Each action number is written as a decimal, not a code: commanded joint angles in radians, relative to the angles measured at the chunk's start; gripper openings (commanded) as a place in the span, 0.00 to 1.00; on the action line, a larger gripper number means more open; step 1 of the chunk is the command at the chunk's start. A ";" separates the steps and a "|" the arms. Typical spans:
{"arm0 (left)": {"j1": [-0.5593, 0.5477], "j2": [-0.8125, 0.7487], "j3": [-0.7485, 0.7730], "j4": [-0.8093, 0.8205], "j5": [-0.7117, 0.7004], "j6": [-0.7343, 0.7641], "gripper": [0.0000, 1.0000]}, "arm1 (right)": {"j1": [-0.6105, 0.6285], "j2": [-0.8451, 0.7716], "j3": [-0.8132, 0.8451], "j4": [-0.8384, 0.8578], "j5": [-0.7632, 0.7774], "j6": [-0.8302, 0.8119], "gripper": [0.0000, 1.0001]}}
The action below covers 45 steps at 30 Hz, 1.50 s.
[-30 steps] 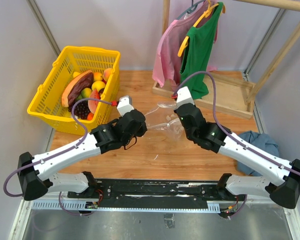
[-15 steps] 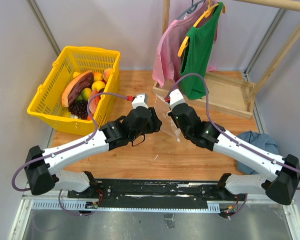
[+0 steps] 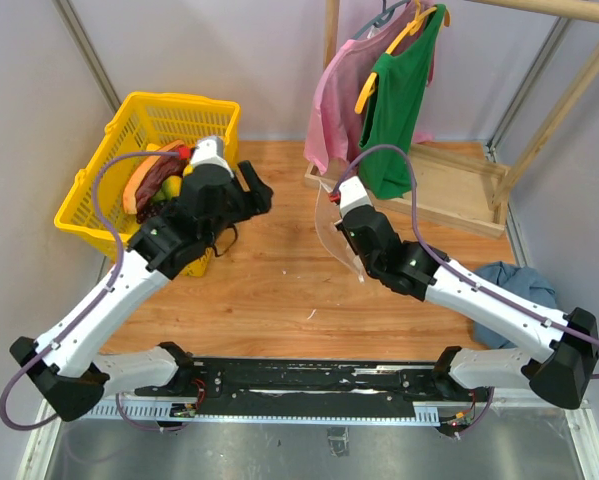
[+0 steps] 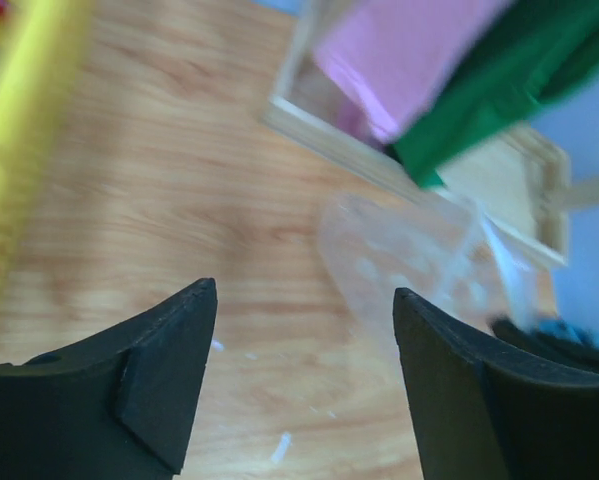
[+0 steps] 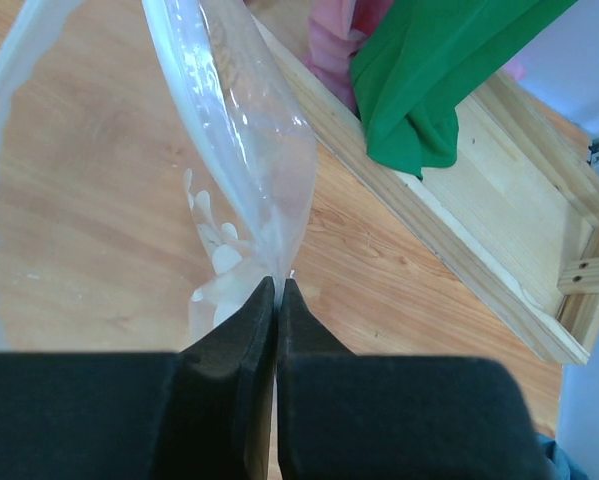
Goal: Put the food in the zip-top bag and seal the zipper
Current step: Pick up the fake fruit from the bin.
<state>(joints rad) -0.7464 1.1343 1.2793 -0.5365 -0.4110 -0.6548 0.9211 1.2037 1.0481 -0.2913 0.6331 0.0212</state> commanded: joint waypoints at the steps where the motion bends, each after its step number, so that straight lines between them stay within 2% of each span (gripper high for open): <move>1: 0.164 -0.017 0.067 -0.138 -0.049 0.098 0.78 | 0.013 0.012 0.055 -0.026 0.044 0.003 0.01; 7: 0.432 0.018 0.105 -0.165 -0.014 0.177 0.93 | 0.014 0.028 0.047 -0.034 0.043 0.016 0.01; 12: 0.613 0.113 0.135 -0.152 0.102 0.218 0.98 | 0.014 0.042 0.057 -0.049 0.052 0.019 0.01; 15: 0.682 0.176 0.127 -0.130 0.171 0.227 0.99 | 0.013 0.041 0.055 -0.044 0.057 0.015 0.01; 24: 0.769 0.369 0.101 -0.092 0.265 0.246 0.99 | 0.014 0.052 0.044 -0.026 0.047 0.009 0.01; 38: 0.771 0.591 0.094 -0.069 0.250 0.259 0.99 | 0.013 0.063 0.031 0.000 0.009 0.010 0.01; 45: 0.775 0.640 0.097 -0.075 0.249 0.261 0.99 | 0.013 0.056 0.024 0.005 -0.004 0.010 0.01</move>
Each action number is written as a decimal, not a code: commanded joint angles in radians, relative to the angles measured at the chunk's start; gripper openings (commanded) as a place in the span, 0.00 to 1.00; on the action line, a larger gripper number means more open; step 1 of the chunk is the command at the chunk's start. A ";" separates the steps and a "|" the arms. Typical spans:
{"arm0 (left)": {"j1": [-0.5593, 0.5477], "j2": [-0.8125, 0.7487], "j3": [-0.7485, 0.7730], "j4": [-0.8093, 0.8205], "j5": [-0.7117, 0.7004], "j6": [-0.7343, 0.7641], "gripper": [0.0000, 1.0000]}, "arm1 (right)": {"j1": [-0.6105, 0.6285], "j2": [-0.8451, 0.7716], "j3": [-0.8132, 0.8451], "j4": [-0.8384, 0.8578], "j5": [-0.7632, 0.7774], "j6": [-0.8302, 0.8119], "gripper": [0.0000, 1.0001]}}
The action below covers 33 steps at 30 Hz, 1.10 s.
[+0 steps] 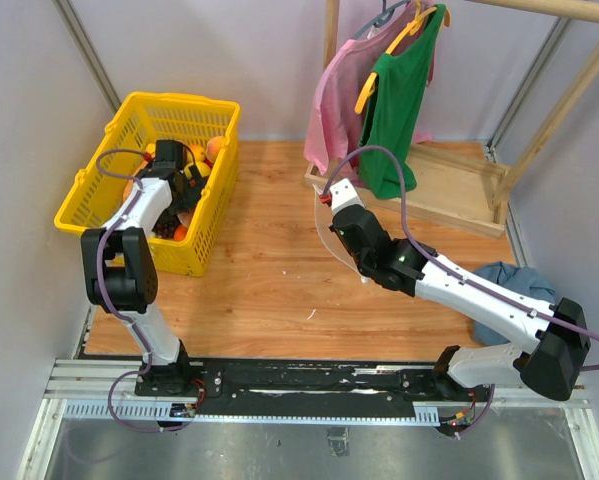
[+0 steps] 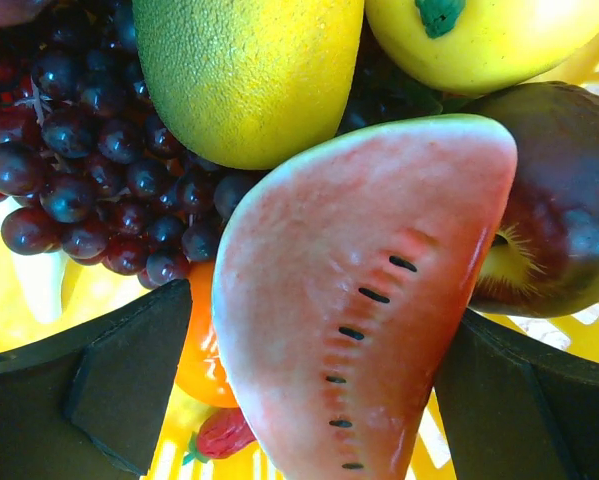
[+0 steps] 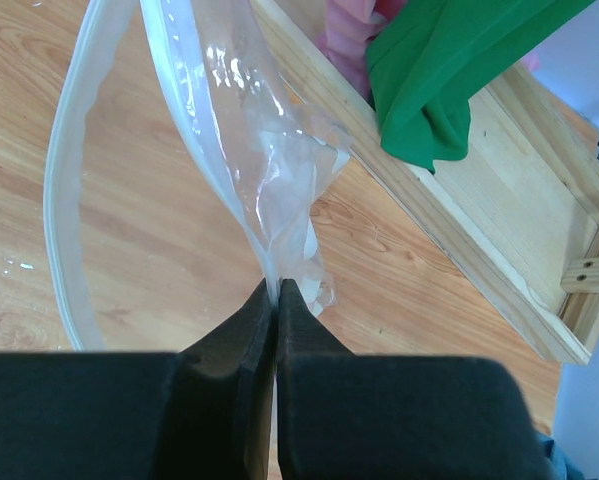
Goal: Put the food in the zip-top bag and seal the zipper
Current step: Pick up the fake fruit from the bin.
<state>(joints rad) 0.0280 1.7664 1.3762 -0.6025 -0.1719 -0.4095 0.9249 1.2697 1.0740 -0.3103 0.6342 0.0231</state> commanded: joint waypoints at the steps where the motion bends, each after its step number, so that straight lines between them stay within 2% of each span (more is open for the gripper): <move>1: 0.001 0.009 -0.001 -0.011 0.012 0.018 0.99 | 0.009 -0.011 -0.002 0.024 -0.006 0.009 0.01; 6: 0.003 0.008 -0.024 0.010 0.057 0.020 0.92 | 0.009 -0.017 -0.006 0.027 -0.013 0.011 0.01; 12: 0.003 -0.024 -0.033 0.011 0.076 0.022 0.65 | 0.010 -0.031 -0.009 0.029 -0.010 0.011 0.01; 19: 0.003 -0.159 -0.049 0.004 0.061 0.025 0.44 | 0.012 -0.051 -0.014 0.032 -0.016 0.011 0.01; 25: 0.003 -0.279 -0.051 -0.010 0.033 0.026 0.37 | 0.026 -0.057 -0.013 0.040 -0.024 0.003 0.01; 33: 0.001 -0.442 -0.052 -0.009 0.079 0.026 0.28 | 0.039 -0.063 -0.019 0.062 -0.040 -0.011 0.01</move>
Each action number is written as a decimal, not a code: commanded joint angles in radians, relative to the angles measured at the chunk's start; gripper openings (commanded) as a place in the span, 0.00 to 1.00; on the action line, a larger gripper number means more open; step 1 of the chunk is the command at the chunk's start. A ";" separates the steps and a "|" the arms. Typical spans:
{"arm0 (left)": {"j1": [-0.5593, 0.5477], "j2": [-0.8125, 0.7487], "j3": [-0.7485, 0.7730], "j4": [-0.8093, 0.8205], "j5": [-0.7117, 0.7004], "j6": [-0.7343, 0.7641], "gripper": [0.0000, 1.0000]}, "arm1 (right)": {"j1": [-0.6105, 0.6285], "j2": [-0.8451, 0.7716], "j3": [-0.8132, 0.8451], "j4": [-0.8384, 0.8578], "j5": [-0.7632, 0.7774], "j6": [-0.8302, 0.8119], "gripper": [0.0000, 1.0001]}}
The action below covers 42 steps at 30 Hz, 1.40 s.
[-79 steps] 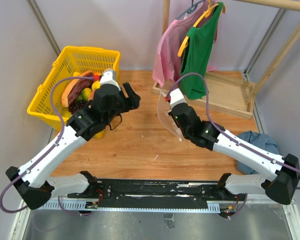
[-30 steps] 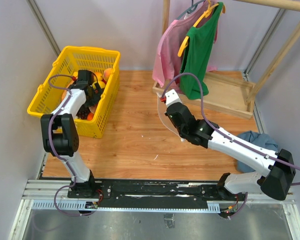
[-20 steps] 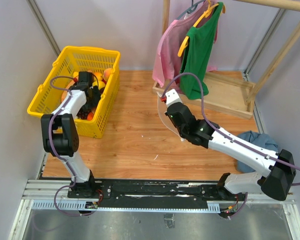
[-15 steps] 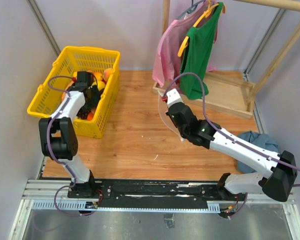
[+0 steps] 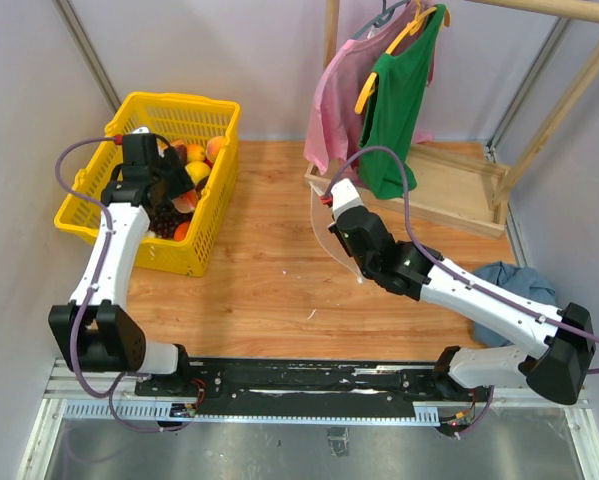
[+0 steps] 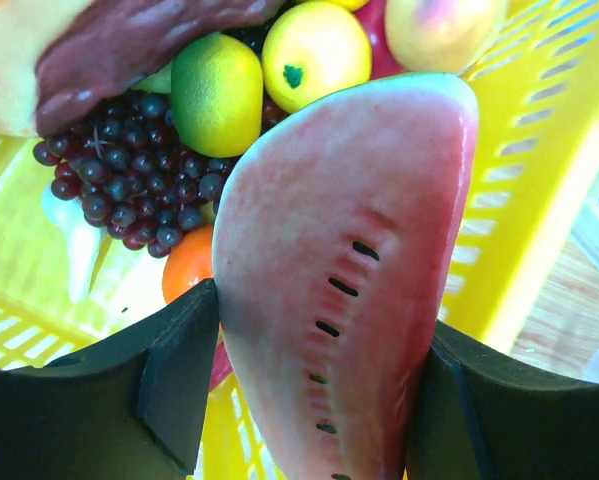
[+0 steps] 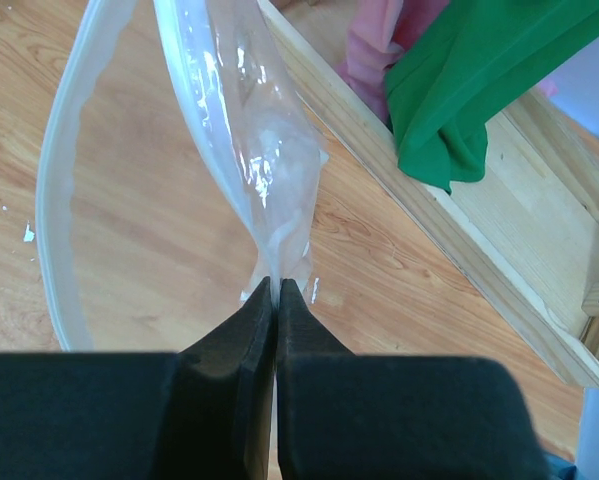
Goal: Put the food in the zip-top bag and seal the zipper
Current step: Pick up the fake fruit from the bin, then place the fake fruit in the zipper food storage bag.
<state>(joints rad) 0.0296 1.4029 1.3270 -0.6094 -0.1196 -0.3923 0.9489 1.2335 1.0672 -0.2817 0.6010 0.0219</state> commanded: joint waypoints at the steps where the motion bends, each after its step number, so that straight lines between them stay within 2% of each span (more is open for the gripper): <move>1: 0.000 -0.092 -0.002 -0.004 0.029 0.007 0.27 | 0.017 -0.028 -0.012 0.034 -0.007 -0.011 0.01; 4: 0.000 -0.133 -0.003 0.003 0.038 0.003 0.24 | 0.023 -0.031 -0.013 0.038 -0.009 -0.015 0.01; 8: -0.009 -0.176 0.036 -0.025 0.200 0.013 0.20 | 0.030 -0.034 -0.011 0.047 -0.025 -0.023 0.01; 13: -0.111 -0.252 0.041 -0.027 0.380 -0.022 0.18 | 0.034 -0.033 -0.017 0.072 -0.029 -0.031 0.01; 18: -0.263 -0.313 -0.041 0.017 0.497 -0.106 0.15 | 0.034 -0.025 -0.027 0.118 -0.025 -0.039 0.01; 23: -0.456 -0.339 -0.139 0.119 0.549 -0.192 0.15 | 0.039 -0.015 -0.048 0.176 -0.030 -0.051 0.01; 30: -0.647 -0.291 -0.244 0.234 0.560 -0.261 0.14 | 0.045 -0.020 -0.076 0.242 -0.051 -0.053 0.01; 38: -0.697 -0.213 -0.298 0.313 0.570 -0.315 0.12 | 0.056 -0.046 -0.125 0.303 -0.104 -0.073 0.01; 42: -0.698 -0.162 -0.306 0.288 0.541 -0.329 0.11 | 0.057 -0.076 -0.158 0.338 -0.135 -0.077 0.01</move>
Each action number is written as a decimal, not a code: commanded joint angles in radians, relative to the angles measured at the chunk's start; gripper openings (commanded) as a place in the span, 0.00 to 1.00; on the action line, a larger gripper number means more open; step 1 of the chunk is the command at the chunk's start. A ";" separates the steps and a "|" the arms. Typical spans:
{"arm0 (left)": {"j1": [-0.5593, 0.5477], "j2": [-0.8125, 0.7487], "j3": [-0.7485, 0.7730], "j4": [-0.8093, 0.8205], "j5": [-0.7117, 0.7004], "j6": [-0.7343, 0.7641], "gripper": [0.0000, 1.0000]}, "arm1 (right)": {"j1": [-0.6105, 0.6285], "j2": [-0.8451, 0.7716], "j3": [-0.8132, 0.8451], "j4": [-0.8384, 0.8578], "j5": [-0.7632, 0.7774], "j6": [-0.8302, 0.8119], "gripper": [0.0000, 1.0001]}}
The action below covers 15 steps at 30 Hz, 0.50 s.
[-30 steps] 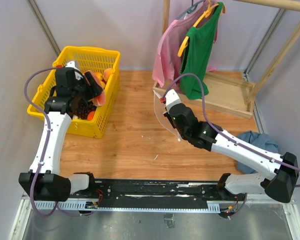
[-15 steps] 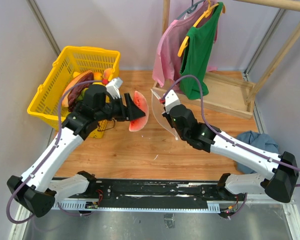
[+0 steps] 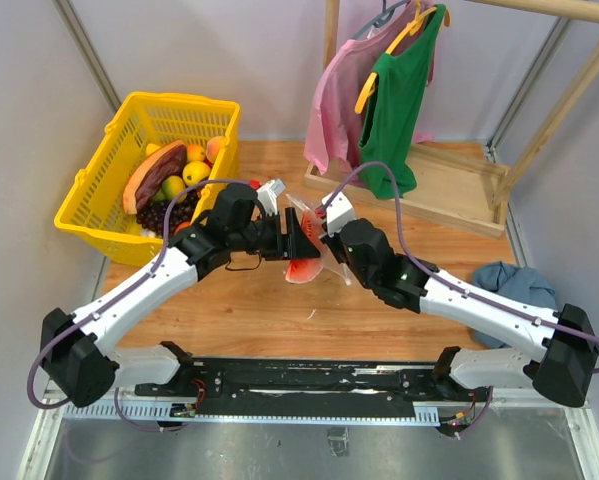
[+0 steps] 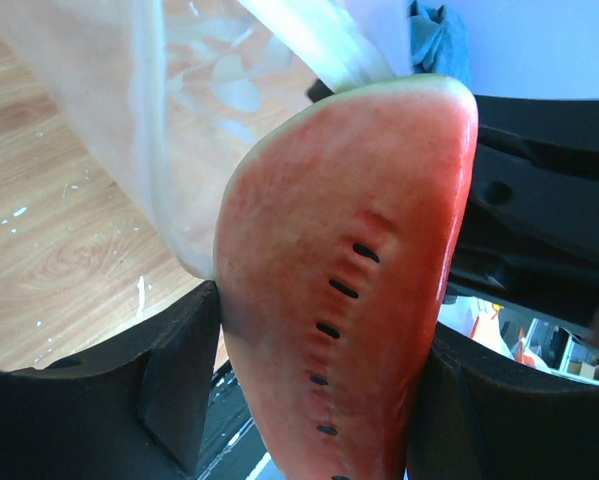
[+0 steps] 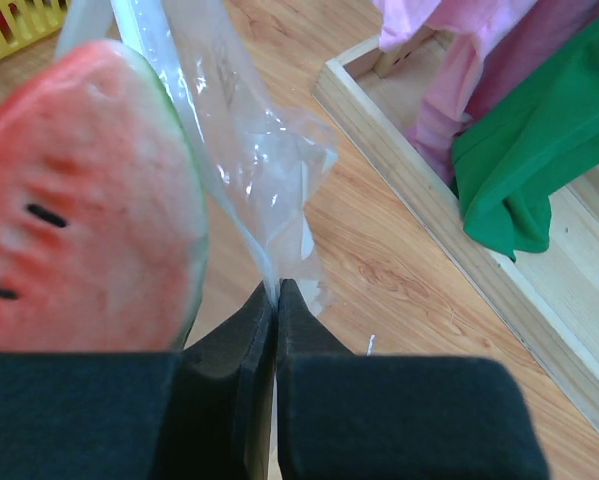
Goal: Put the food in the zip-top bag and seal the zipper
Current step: Place the fake fruit in the zipper food storage bag.
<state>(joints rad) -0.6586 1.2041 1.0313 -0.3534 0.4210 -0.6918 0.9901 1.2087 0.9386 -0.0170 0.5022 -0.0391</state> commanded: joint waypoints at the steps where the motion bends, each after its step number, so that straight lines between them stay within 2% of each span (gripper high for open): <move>1: -0.010 0.047 -0.010 0.016 -0.021 -0.030 0.11 | 0.018 -0.062 -0.039 0.082 -0.042 -0.016 0.01; 9: -0.010 0.097 -0.013 -0.007 -0.057 -0.040 0.14 | 0.018 -0.116 -0.106 0.150 -0.166 -0.024 0.01; 15: -0.010 0.071 0.005 0.007 -0.068 -0.041 0.17 | 0.018 -0.102 -0.125 0.156 -0.256 -0.017 0.01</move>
<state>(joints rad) -0.6590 1.3006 1.0183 -0.3683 0.3645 -0.7235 0.9905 1.1072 0.8307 0.0959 0.3229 -0.0532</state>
